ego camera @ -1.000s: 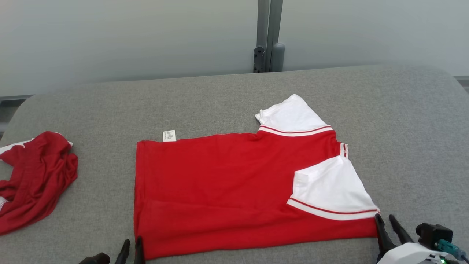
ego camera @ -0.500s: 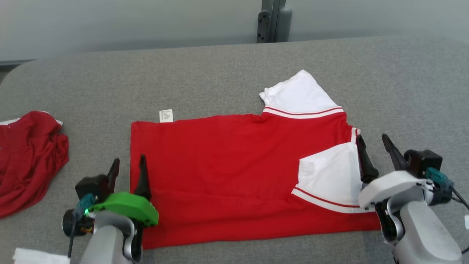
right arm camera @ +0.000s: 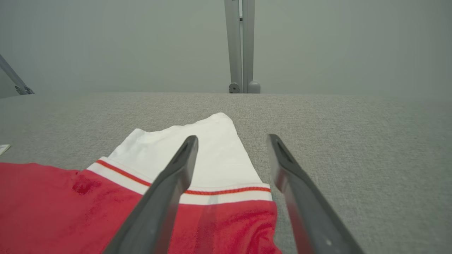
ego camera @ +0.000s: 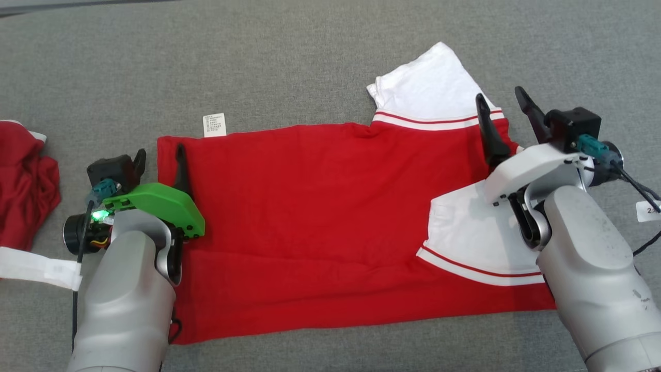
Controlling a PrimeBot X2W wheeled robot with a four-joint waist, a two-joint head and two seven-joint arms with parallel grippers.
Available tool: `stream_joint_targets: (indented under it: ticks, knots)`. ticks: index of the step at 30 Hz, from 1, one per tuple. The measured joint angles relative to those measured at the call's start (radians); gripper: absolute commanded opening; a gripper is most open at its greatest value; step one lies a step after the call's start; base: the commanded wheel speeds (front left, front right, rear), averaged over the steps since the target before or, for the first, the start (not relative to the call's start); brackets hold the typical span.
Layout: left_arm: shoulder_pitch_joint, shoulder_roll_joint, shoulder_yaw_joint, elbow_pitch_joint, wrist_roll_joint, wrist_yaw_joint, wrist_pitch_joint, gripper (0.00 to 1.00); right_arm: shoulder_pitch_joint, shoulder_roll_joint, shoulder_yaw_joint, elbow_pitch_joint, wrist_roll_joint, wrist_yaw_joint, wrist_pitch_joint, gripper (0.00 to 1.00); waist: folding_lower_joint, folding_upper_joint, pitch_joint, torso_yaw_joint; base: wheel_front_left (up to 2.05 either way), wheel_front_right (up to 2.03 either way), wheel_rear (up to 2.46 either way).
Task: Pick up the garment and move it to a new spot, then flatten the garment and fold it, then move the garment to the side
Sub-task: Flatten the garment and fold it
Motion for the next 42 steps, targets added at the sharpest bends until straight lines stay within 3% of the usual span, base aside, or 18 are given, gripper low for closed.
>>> stream_joint_targets:
  ticks: [3,4,5,6,26,28,30,36,42]
  knots:
    - [-0.039,0.002,-0.004,0.037,0.005,-0.003,-0.001,1.00,-0.059,-0.011,0.018,0.039,-0.007,0.000,0.000,1.00,0.0000,0.0000,0.036,0.000,0.00,0.00,0.00]
    - [-0.044,0.002,-0.004,0.041,0.005,-0.004,-0.003,0.78,-0.075,-0.013,0.022,0.053,-0.007,0.000,0.000,1.00,0.0000,0.0000,0.045,0.001,0.00,0.00,0.00]
    - [-0.051,0.003,-0.004,0.042,0.005,-0.005,-0.004,0.42,-0.096,-0.015,0.025,0.073,-0.007,0.000,0.000,1.00,0.0000,0.0000,0.056,0.002,0.00,0.00,0.00]
    - [-0.060,0.003,-0.007,0.040,0.006,-0.006,-0.005,0.00,-0.116,-0.018,0.027,0.092,-0.006,0.000,0.001,1.00,0.0000,0.0000,0.065,0.004,0.00,0.00,0.00]
    - [-0.069,-0.030,-0.080,-0.084,0.004,-0.049,-0.006,0.00,-0.447,-0.099,0.121,0.412,-0.016,0.000,0.161,1.00,0.0000,0.0000,0.172,0.133,0.00,0.00,0.00]
    - [-0.070,-0.030,-0.095,-0.093,-0.011,-0.050,-0.006,0.00,-0.470,-0.108,0.121,0.438,-0.012,0.000,0.171,0.75,0.0000,0.0001,0.184,0.142,0.00,0.00,0.00]
    - [-0.071,-0.030,-0.112,-0.102,-0.024,-0.049,-0.008,0.00,-0.487,-0.113,0.126,0.456,-0.006,0.001,0.179,0.01,0.0000,0.0000,0.194,0.152,0.00,0.00,0.00]
    - [-0.074,-0.032,-0.127,-0.135,-0.044,-0.027,-0.007,0.00,-0.511,-0.124,0.138,0.485,0.016,0.001,0.154,0.00,0.0000,0.0000,0.208,0.166,0.00,0.00,0.00]
    - [-0.072,-0.031,-0.074,-0.229,-0.012,0.003,-0.003,0.00,-0.538,-0.165,0.105,0.499,-0.001,0.001,0.034,0.00,0.0001,0.0000,0.204,0.155,0.00,0.00,0.00]
